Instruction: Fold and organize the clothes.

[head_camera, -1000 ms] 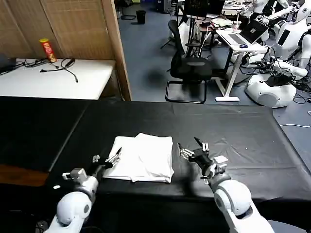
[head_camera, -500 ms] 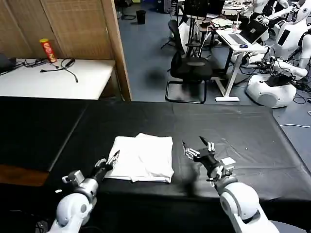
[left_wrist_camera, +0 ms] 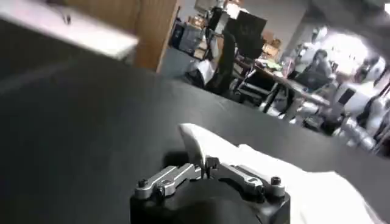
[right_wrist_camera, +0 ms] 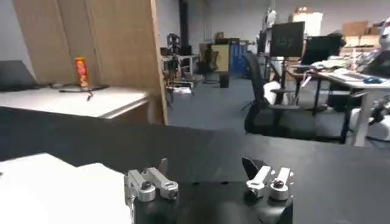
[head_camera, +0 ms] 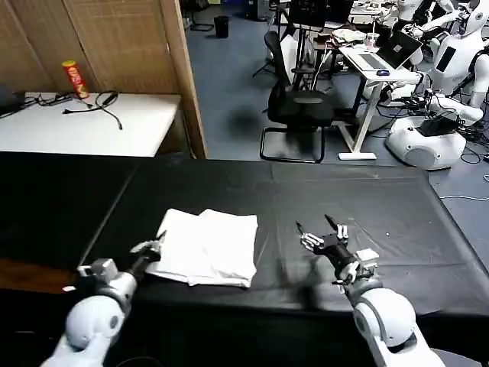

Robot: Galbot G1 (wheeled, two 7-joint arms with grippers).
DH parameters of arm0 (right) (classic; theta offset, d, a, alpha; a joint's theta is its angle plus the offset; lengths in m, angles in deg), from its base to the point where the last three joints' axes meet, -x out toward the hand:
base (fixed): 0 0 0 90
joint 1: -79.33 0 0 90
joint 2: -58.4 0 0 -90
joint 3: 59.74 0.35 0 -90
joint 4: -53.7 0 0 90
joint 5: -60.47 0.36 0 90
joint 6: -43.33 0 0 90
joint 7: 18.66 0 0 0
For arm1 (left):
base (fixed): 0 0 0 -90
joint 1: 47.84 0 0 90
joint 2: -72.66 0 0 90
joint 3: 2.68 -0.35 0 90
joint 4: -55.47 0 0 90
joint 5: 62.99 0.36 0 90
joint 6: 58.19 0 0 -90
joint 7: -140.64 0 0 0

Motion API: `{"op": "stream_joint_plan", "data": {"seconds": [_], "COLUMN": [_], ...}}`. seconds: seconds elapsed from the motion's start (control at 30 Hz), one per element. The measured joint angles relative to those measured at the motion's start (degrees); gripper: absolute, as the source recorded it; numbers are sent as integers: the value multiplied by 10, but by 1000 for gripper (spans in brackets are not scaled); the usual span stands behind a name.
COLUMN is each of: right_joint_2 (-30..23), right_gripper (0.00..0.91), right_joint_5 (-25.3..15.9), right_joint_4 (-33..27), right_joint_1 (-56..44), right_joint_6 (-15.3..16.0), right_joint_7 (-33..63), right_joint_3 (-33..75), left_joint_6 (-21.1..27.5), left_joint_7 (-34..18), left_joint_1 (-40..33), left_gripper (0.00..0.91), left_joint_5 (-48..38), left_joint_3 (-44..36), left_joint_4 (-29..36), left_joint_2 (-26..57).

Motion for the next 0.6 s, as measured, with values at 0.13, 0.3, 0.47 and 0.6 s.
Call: {"op": "stream_joint_plan", "data": {"seconds": [0.13, 0.3, 0.47, 0.6], "right_joint_2": [-2, -6, -15, -17], "right_gripper": [878, 878, 878, 878], "right_joint_5": [0, 0, -5, -10], "right_joint_4": [-3, -5, -5, -1], "right_joint_1": [0, 3, 0, -7], "right_joint_6": [0, 0, -2, -3], "right_joint_7": [-1, -1, -2, -2], "right_joint_3": [2, -2, -8, -7], "left_joint_6": [-4, -23, -20, -7], "left_joint_7": [-1, -1, -24, -48], "left_joint_1": [10, 27, 38, 37], "left_gripper": [0, 0, 0, 0], "left_joint_5": [-31, -14, 49, 87], "left_joint_3": [45, 108, 138, 112], "left_joint_4": [-5, -12, 16, 63], "left_joint_2": [75, 177, 216, 196]}}
